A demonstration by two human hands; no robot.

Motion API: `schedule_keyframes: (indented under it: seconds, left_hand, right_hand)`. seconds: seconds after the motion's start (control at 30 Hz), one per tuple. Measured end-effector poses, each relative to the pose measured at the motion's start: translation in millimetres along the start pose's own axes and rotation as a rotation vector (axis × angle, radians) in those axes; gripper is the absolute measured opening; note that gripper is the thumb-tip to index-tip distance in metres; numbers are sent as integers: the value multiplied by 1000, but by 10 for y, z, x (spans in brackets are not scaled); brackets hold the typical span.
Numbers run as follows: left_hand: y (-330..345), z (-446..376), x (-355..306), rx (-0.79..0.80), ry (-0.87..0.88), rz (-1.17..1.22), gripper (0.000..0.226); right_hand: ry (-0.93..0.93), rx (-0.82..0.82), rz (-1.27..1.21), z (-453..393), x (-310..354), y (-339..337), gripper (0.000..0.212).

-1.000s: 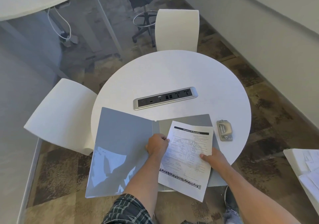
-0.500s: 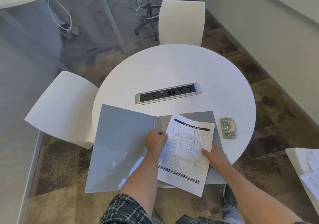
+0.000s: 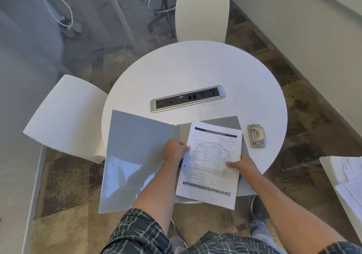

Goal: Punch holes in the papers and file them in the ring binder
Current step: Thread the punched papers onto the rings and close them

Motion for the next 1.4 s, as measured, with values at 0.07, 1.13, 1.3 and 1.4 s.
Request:
schedule_keyframes:
  seconds: [0.07,1.13,1.3,1.4]
  left_hand:
    - [-16,0,17,-18,-2,15,21]
    - [122,187,387,-96,-122,490,13]
    - [187,194,442,-128,-189,577,24]
    - [258,214,439,-129,-231,655,17]
  right_hand:
    - [1,-18,-16,3,-31,-4,56]
    - [-116,26,-322,103,-215,-43,38]
    - [-134,54,-321,125,-199,25,35]
    - [-148,66,-318,130,-186,46,37]
Point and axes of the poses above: each hand's wrist, its own z-axis away from the middle knuckle, its own y-axis out of the palm, x = y × z, the point moved 9 cm from there along -z, towards the middle knuckle, and after that the axes turned 9 degrees about z, right-handed, at the moved point
